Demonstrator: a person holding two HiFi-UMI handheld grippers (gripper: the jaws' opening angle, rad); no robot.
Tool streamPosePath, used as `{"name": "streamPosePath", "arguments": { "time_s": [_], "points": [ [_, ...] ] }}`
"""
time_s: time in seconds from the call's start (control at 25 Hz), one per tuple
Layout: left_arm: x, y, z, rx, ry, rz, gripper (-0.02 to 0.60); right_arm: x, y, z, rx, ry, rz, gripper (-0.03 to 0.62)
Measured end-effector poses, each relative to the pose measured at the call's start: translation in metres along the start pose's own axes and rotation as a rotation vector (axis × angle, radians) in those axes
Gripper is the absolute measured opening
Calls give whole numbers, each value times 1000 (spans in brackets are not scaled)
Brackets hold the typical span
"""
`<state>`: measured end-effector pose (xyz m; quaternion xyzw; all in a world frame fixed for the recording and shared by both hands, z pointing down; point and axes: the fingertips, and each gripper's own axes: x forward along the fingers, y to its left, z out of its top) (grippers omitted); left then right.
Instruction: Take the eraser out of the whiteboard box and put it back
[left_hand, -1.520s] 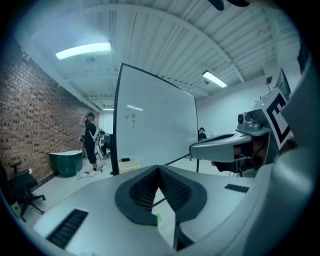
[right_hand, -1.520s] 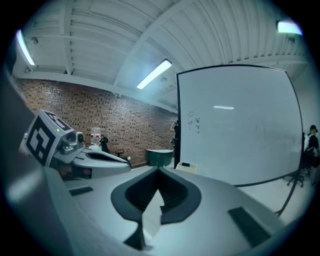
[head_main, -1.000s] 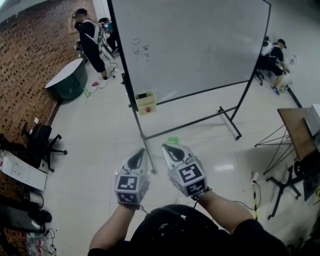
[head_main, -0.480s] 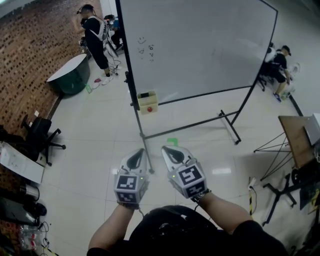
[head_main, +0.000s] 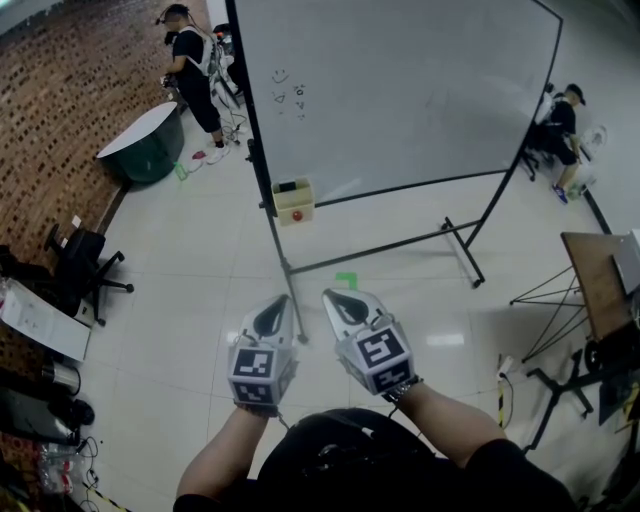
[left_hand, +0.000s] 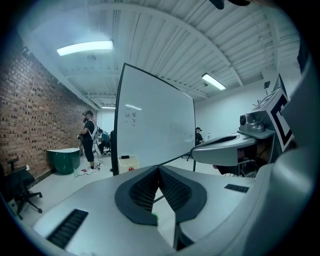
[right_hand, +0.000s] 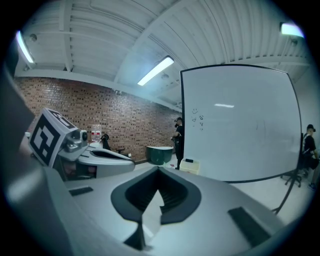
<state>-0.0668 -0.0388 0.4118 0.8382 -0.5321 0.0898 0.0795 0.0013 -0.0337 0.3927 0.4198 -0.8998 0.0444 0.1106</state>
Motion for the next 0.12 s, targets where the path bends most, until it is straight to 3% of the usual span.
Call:
{"name": "streamPosePath", "arguments": {
  "time_s": [0.12],
  "points": [
    [2,-3,-1,2,1,0,-2,-2,-3,-3,-1,2,1,25]
  ]
}}
